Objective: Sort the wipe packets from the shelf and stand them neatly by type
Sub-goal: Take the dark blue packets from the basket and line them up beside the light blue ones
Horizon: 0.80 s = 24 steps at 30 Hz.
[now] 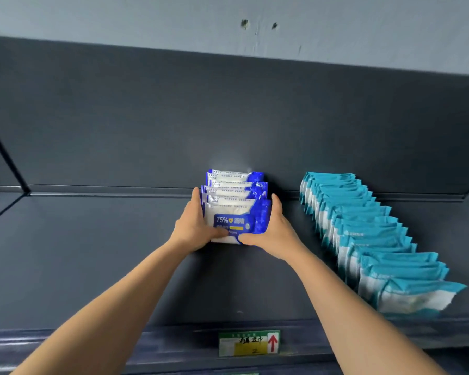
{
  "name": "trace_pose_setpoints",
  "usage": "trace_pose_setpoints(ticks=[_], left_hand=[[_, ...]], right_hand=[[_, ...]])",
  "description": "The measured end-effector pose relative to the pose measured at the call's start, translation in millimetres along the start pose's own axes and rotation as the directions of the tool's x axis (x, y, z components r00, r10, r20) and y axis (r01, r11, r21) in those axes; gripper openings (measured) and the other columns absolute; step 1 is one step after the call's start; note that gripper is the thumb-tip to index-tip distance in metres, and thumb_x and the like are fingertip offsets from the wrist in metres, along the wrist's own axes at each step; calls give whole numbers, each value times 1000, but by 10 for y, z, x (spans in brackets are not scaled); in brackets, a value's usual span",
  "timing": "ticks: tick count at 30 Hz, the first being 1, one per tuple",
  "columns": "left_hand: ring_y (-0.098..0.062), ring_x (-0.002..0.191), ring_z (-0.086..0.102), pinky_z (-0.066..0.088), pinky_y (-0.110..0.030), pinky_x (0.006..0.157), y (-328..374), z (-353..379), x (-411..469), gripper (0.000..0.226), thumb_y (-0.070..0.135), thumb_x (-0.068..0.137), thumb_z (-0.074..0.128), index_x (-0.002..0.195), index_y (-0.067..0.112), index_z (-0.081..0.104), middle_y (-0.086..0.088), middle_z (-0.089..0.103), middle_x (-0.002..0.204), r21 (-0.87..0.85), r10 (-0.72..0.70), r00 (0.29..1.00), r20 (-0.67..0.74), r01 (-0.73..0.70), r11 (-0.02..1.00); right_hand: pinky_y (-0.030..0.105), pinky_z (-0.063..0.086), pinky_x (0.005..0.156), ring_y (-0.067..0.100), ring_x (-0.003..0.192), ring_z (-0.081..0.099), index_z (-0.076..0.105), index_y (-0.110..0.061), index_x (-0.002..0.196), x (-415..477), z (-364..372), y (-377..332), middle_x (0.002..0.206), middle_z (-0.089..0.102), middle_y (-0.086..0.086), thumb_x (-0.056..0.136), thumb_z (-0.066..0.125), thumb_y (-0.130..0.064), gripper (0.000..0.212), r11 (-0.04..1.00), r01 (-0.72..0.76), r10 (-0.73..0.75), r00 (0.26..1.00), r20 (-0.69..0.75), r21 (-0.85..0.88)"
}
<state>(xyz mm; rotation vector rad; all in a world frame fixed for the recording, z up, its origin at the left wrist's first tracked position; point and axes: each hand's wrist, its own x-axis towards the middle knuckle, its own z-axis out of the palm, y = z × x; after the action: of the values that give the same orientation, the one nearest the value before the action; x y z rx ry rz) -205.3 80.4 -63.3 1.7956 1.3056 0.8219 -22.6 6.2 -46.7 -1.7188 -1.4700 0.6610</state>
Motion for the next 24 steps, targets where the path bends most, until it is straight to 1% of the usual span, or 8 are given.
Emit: trace_pose_setpoints(ticks=[2, 5, 9, 11, 14, 16, 19, 24], left_hand=[[-16, 101, 61, 48, -38, 81, 15, 67, 18, 67, 24, 60, 85, 106, 29, 37, 14, 61, 111, 25, 17, 996, -92, -15, 1000], [-17, 103, 60, 44, -33, 80, 35, 117, 33, 68, 21, 69, 82, 121, 26, 36, 12, 61, 118, 50, 19, 997, -80, -15, 999], [-21, 104, 60, 41, -32, 76, 41, 74, -7, 67, 23, 72, 81, 119, 20, 34, 8, 61, 117, 121, -3, 997, -82, 13, 993], [-23, 113, 56, 46, -38, 83, 53, 72, -59, 74, 26, 69, 82, 122, 19, 32, 3, 57, 125, 175, 22, 992, -120, -1, 985], [-26, 137, 33, 39, -47, 104, 98, 69, -157, 108, 34, 69, 82, 149, 14, 11, -6, 32, 150, 329, 54, 986, -158, 1, 944], [-28, 140, 26, 36, -47, 105, 139, 70, -242, 105, 39, 72, 79, 150, 17, 13, -7, 23, 153, 476, 139, 974, -179, -38, 879], [-27, 144, 14, 26, -43, 110, 187, 79, -352, 92, 45, 80, 71, 150, 20, 17, -11, 12, 157, 689, 227, 967, -112, -89, 719], [-23, 142, 17, 22, -36, 110, 304, 62, -477, 62, 39, 88, 61, 142, 21, 36, -6, 23, 154, 797, 343, 938, 53, -247, 551]], right_hand=[[38, 53, 83, 13, 97, 61, 20, -33, 134, 14, -14, 66, 117, 58, -15, 70, 75, -23, 85, 994, 3, -2, 1000, 5, -109], [39, 52, 78, 22, 100, 61, 30, -29, 131, 68, 35, 85, 119, 61, -7, 77, 71, -23, 69, 968, -7, -16, 996, -87, -251], [40, 50, 82, 28, 108, 59, 28, -19, 139, 116, 87, 127, 127, 57, 2, 80, 72, -29, 74, 930, 5, -38, 996, -85, -367], [39, 49, 84, 28, 112, 56, 22, -14, 144, 87, 81, 147, 130, 54, 6, 82, 70, -34, 80, 909, -1, -31, 997, -69, -417], [38, 46, 83, 29, 115, 54, 21, -8, 144, 24, 55, 149, 130, 53, 10, 85, 67, -37, 79, 866, -4, -32, 997, -63, -500], [37, 46, 83, 28, 116, 53, 27, -7, 140, -62, 31, 141, 129, 53, 11, 87, 65, -36, 71, 837, 6, -39, 998, -48, -547], [37, 46, 81, 26, 113, 53, 36, -11, 129, -214, -8, 97, 124, 53, 9, 89, 63, -35, 54, 794, 26, -55, 998, -29, -608], [37, 45, 84, 26, 111, 53, 43, -15, 123, -487, -84, -46, 123, 52, 6, 92, 59, -34, 39, 670, 56, -123, 992, -37, -740]])
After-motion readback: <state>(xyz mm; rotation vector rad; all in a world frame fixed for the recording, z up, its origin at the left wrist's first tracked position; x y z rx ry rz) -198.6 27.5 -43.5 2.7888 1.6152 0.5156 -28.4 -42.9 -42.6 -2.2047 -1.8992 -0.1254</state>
